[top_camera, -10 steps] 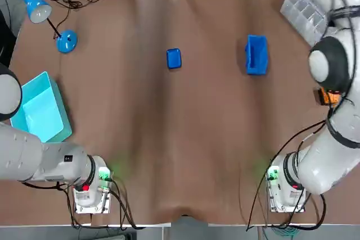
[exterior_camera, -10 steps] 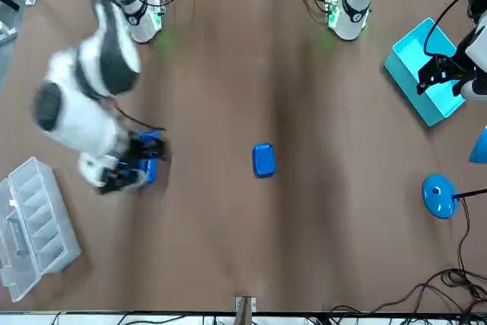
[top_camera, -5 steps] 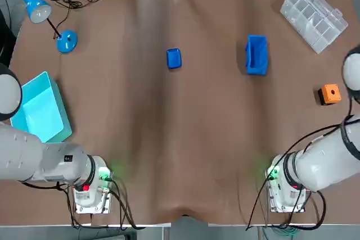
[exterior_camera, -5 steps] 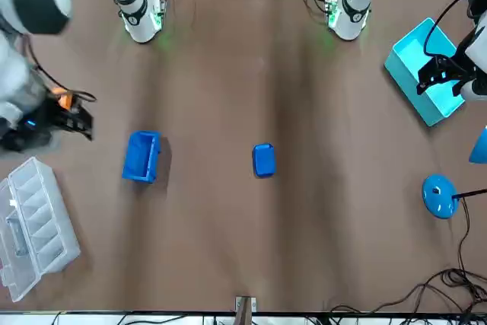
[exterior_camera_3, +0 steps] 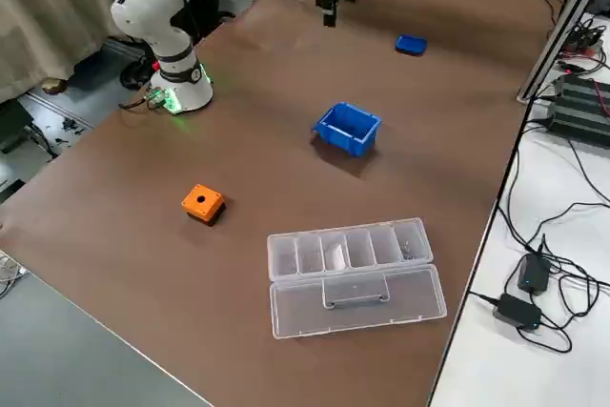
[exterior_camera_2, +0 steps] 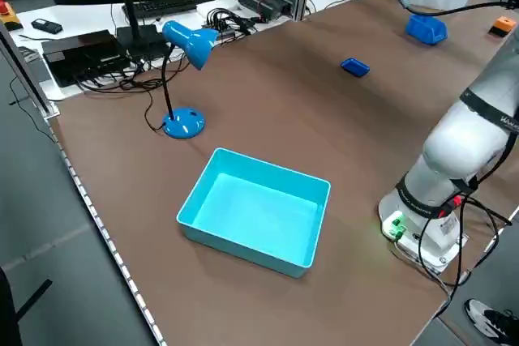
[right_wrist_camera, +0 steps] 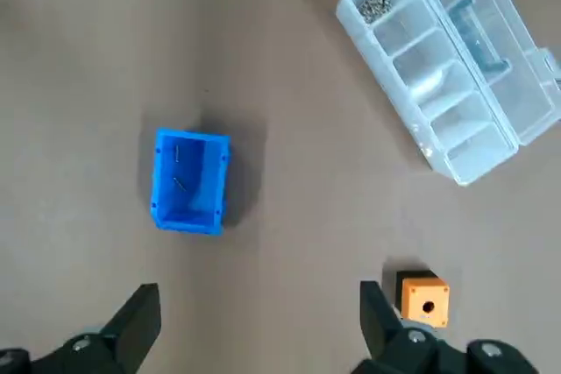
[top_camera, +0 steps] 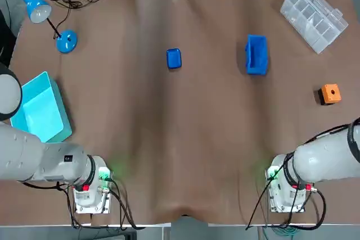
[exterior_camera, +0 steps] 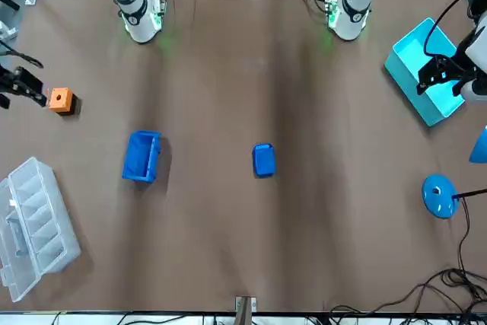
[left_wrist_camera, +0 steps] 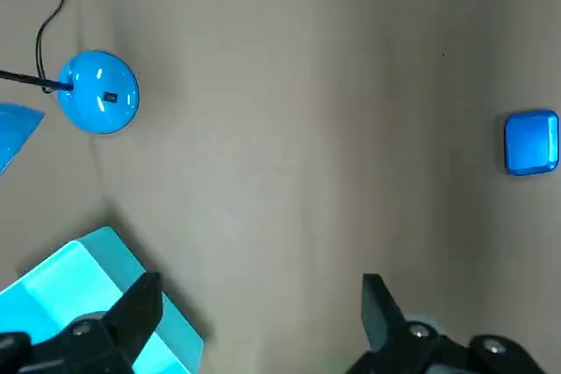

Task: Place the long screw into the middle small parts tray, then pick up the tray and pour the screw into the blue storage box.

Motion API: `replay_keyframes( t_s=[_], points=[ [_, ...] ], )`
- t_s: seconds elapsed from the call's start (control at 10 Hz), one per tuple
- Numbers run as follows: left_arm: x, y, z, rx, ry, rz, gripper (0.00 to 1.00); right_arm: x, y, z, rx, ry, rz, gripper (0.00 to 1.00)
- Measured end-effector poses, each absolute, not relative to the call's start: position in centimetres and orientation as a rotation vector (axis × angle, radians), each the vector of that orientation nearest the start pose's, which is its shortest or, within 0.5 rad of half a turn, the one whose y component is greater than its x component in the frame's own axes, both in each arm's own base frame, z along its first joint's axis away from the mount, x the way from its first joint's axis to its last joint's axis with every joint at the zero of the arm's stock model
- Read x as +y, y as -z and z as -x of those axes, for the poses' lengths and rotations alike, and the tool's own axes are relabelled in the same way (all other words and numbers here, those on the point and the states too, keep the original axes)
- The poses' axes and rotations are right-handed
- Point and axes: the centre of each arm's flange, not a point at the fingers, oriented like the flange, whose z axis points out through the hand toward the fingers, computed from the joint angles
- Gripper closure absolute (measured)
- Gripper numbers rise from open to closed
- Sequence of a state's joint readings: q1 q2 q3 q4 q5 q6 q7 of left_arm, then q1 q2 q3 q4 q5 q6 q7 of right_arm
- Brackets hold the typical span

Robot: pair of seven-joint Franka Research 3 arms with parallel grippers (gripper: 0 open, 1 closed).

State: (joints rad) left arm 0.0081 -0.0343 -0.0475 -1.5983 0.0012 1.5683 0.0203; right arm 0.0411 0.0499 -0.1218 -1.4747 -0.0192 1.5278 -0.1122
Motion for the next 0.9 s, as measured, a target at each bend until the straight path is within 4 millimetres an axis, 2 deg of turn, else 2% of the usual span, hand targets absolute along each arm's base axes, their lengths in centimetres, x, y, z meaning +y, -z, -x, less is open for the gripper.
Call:
replay_keyframes(
  t_s=[0.9],
  points=[
    [-2.17,-63.01,-54.31,0.094,0.007,3.137,0.0,-4.35,-63.95,-56.8,-0.056,0.049,3.167,0.0]
  ],
)
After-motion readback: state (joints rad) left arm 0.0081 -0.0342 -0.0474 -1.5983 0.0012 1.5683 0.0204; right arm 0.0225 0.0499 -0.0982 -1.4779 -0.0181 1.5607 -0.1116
